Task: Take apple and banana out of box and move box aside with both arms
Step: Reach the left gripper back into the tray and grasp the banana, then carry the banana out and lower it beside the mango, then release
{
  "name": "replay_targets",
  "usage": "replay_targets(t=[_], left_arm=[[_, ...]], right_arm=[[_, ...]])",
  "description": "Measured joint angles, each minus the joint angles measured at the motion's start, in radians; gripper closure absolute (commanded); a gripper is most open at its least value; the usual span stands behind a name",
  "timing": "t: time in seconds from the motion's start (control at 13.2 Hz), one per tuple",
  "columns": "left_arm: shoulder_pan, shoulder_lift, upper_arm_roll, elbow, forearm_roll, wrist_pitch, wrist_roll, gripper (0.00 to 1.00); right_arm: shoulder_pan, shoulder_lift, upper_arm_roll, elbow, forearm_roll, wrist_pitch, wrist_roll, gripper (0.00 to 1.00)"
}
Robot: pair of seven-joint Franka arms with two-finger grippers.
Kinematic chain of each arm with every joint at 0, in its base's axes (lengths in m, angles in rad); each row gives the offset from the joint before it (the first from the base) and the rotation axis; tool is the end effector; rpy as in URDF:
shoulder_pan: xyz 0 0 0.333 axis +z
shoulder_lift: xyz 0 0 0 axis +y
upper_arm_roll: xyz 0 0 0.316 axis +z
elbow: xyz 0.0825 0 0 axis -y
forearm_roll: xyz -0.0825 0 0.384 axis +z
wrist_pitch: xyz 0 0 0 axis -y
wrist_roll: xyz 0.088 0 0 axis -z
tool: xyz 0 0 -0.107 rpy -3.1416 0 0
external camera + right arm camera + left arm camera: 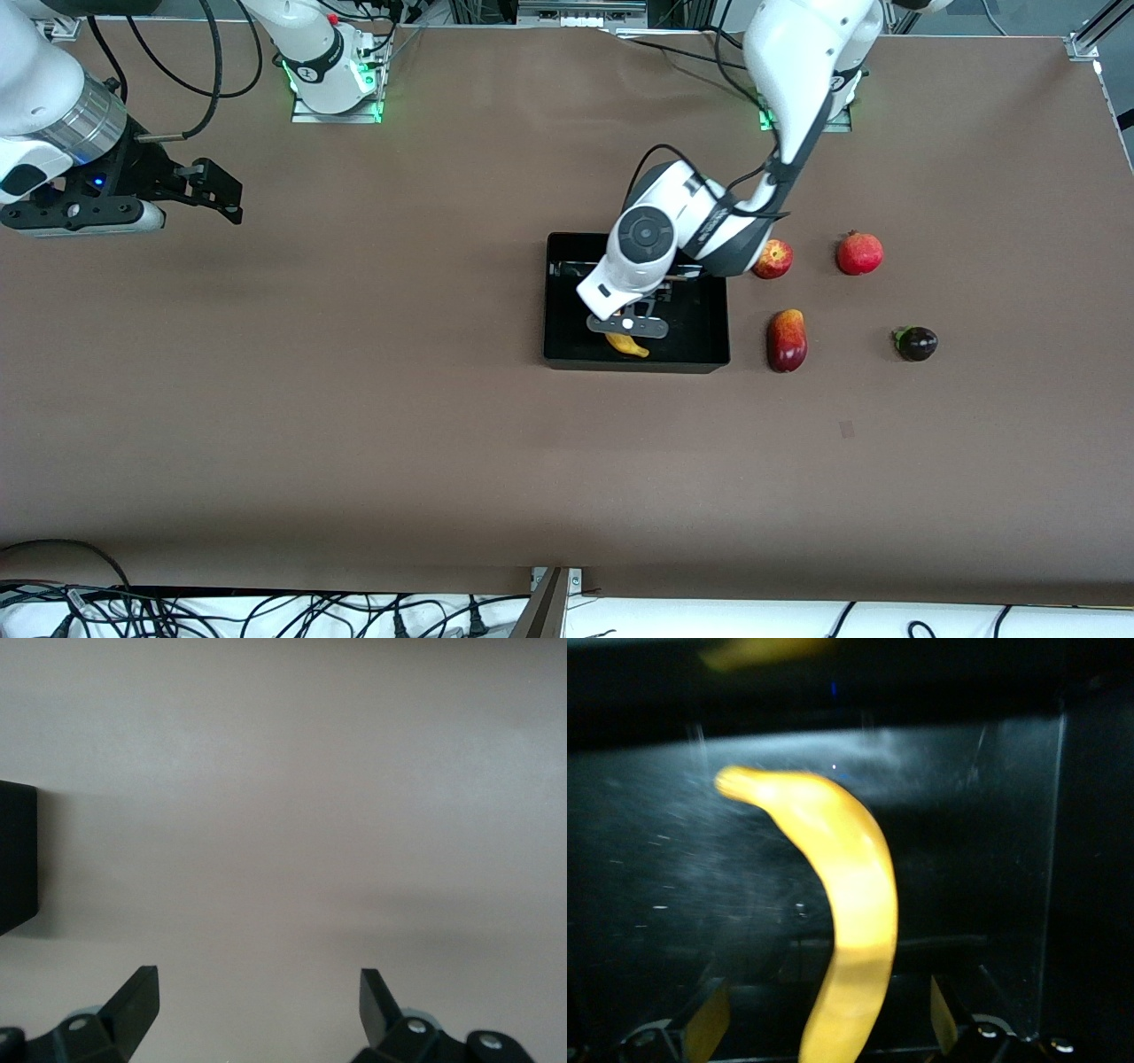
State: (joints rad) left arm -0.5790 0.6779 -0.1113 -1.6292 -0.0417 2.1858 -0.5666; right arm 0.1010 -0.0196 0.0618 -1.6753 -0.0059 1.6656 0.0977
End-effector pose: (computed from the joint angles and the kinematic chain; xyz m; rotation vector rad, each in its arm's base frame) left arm 0.5265 -0.4259 0.2162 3.1152 -0.1204 -0.2441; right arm 0.5477 0.0897 0.5941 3.1341 0.1029 0.0168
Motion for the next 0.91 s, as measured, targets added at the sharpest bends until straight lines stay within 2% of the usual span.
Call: replay_targets(t=[0.15, 0.23, 0.3, 0.38, 0.91], left_arm=[[-0.014, 0.036, 0.0, -0.008, 0.0, 0.054, 0.0, 0.0], [-0.017, 0.048, 0.0, -0.026, 0.0, 0.092, 0.0, 0.13], [-0.019, 0.057, 0.0, -0.042, 0.0, 0.117, 0.0, 0.65], [-0.02, 0.062, 0.0, -0.052, 0.0, 0.132, 0.0, 1.0], [-0.014, 0.036, 0.005, -0.046, 0.0, 0.122, 0.0, 1.0]], right_arm=[[0.001, 0.0, 0.0, 0.0, 0.0, 0.0, 0.0, 0.0], [0.001, 0.0, 0.0, 0.0, 0.0, 0.0, 0.0, 0.0], [0.001, 0.0, 0.0, 0.0, 0.0, 0.0, 0.0, 0.0], [0.001, 0.0, 0.0, 0.0, 0.0, 0.0, 0.0, 0.0], [0.001, 0.0, 0.0, 0.0, 0.0, 0.0, 0.0, 0.0]])
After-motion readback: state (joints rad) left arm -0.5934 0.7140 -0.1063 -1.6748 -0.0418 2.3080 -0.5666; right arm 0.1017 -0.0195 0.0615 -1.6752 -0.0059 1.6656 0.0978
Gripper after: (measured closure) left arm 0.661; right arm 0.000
